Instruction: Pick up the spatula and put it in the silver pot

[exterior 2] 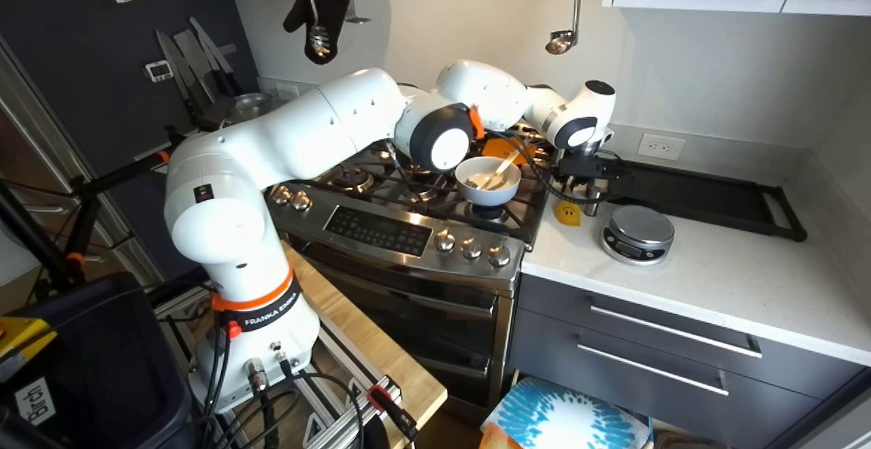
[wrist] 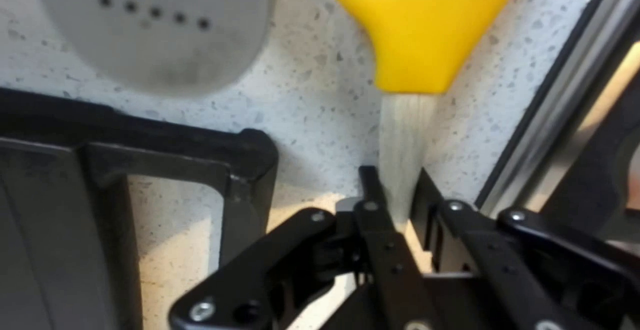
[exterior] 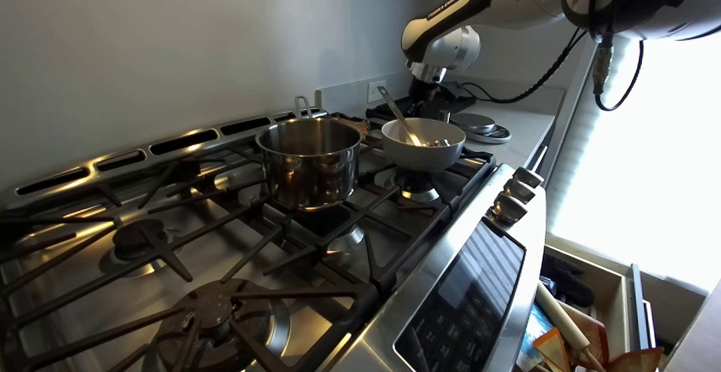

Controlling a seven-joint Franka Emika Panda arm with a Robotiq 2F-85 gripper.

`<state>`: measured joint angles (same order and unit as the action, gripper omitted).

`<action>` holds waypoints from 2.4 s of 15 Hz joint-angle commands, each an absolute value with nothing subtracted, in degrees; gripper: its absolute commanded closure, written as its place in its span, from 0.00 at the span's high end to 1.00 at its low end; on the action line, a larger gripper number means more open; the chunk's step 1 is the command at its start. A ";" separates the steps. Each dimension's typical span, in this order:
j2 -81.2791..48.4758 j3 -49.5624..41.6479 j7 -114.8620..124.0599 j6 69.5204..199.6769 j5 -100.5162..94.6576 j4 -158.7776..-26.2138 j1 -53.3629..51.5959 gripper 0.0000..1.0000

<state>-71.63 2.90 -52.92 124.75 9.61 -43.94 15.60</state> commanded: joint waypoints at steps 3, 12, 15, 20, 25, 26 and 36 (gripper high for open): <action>-70.55 2.85 -52.29 122.29 9.73 -41.51 16.07 0.05; -59.93 1.09 -52.95 113.27 9.42 -47.62 20.09 0.05; -55.39 1.23 -58.00 102.38 9.64 -50.88 22.97 0.05; -47.83 1.42 -71.65 86.51 9.40 -56.49 28.19 0.05; -37.06 2.10 -89.72 78.41 11.04 -66.92 34.28 0.05; -35.04 2.26 -92.26 76.99 11.15 -69.35 34.57 0.05; -23.10 -0.36 -97.99 71.40 29.60 -82.87 29.99 0.05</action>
